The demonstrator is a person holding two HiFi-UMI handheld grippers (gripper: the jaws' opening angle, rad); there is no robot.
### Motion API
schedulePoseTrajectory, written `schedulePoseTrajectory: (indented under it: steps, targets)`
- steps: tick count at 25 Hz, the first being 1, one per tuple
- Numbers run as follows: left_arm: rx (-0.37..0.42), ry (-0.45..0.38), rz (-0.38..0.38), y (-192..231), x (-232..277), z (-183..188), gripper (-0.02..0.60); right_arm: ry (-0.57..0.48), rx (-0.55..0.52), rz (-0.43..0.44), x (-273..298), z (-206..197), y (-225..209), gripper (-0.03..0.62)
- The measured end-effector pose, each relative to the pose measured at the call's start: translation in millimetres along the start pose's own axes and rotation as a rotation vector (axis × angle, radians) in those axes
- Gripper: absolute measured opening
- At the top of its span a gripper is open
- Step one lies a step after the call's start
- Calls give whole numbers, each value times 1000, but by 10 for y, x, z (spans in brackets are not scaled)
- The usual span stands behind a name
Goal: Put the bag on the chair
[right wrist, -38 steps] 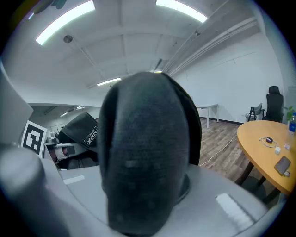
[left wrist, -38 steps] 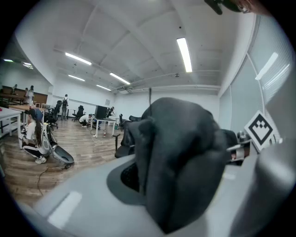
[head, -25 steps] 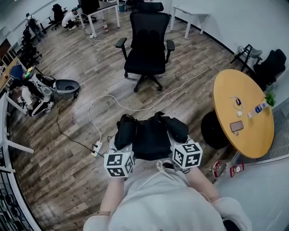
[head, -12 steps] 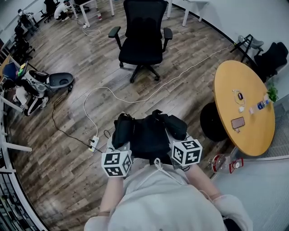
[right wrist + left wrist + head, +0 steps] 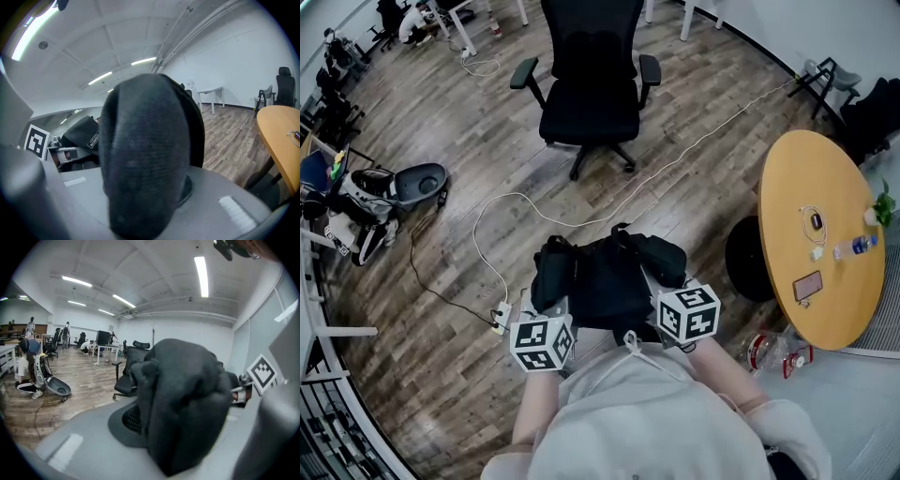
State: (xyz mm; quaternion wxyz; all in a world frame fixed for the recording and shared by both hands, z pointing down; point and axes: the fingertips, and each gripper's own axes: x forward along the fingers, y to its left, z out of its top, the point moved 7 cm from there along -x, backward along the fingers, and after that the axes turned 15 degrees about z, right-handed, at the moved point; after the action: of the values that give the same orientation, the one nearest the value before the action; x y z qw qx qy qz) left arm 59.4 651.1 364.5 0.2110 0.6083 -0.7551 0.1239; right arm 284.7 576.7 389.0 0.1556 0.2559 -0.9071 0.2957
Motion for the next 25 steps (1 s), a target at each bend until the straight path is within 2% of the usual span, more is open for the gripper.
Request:
schedulePoseTrajectory:
  steps: [7, 11, 19, 25]
  targets:
    - [12, -4, -2, -211, 1044, 549, 66, -11, 1, 9, 474, 712, -765, 31]
    - [10, 3, -5, -337, 1519, 731, 66, -8, 2, 9, 679, 996, -1162, 31]
    - [15, 38, -24, -381, 2291, 1087, 66, 11, 28, -2, 1102, 1460, -1657, 31]
    - [30, 75, -72, -263, 3100, 1341, 66, 25, 57, -35, 1645, 1804, -2038, 31]
